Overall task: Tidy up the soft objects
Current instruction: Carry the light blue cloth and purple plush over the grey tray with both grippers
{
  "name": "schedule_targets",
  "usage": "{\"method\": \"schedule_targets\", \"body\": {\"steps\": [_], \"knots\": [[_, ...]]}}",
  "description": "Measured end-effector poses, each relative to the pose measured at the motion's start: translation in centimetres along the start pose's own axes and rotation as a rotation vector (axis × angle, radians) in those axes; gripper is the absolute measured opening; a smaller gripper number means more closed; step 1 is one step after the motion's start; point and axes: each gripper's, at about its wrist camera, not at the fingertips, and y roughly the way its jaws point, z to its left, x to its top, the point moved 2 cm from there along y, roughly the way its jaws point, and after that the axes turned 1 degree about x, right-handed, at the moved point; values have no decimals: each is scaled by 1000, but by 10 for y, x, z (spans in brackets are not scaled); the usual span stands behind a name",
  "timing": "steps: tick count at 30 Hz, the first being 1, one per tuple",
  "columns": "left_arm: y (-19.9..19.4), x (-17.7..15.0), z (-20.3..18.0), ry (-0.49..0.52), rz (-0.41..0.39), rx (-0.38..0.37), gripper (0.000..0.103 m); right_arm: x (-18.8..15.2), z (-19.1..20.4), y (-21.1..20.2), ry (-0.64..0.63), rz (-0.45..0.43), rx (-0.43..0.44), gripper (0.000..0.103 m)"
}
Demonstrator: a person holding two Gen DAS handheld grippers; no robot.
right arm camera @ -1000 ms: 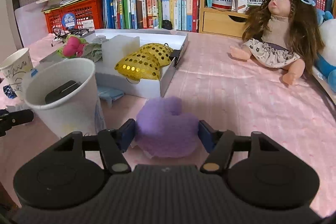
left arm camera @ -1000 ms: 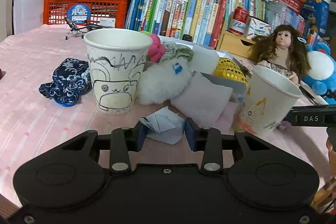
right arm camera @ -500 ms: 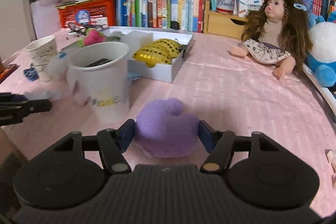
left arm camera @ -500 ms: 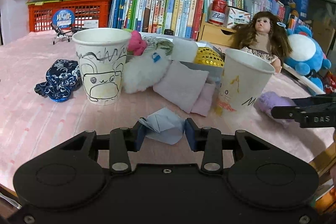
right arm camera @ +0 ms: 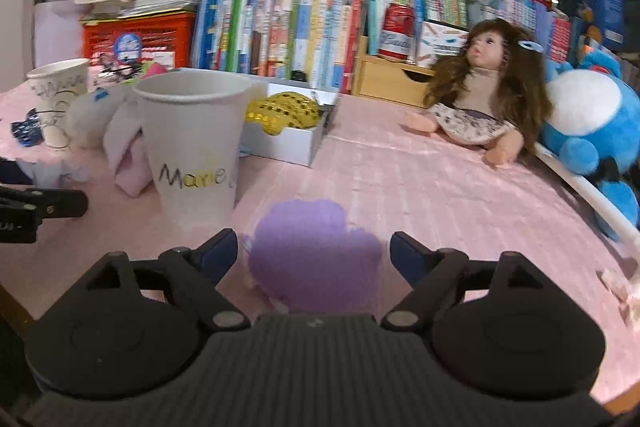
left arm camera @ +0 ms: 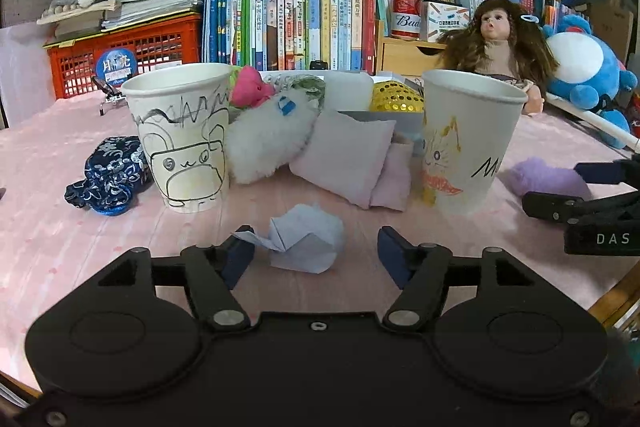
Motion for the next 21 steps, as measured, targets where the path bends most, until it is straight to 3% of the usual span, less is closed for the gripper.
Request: {"method": "schedule_targets", "body": {"steps": [4,5,6,7,9,15,21], "knots": [[2,0,2,-12,-6,2,65,-8,1,-3,35,-11,-2,90],[2,1,2,-13,-6,5,59,-9,1,-3,39,-11,-2,89],[2,1,2,-12,-7,7,46,-10,2,-4,44,-10,0,87],[2,1,2,-9,-8,10,37,-10,3,-5,51,-11,1,78],[2,2,2,-4,-6,10,37,-10,4,-6,58,-14,-19,66],[-13,13,0,20,-23,-25,36,-1,-1,-12,96,-26,-27,65],[-37,44,3,29,-60,-52,36,25,-11,-25,107,-68,-35,65]]}}
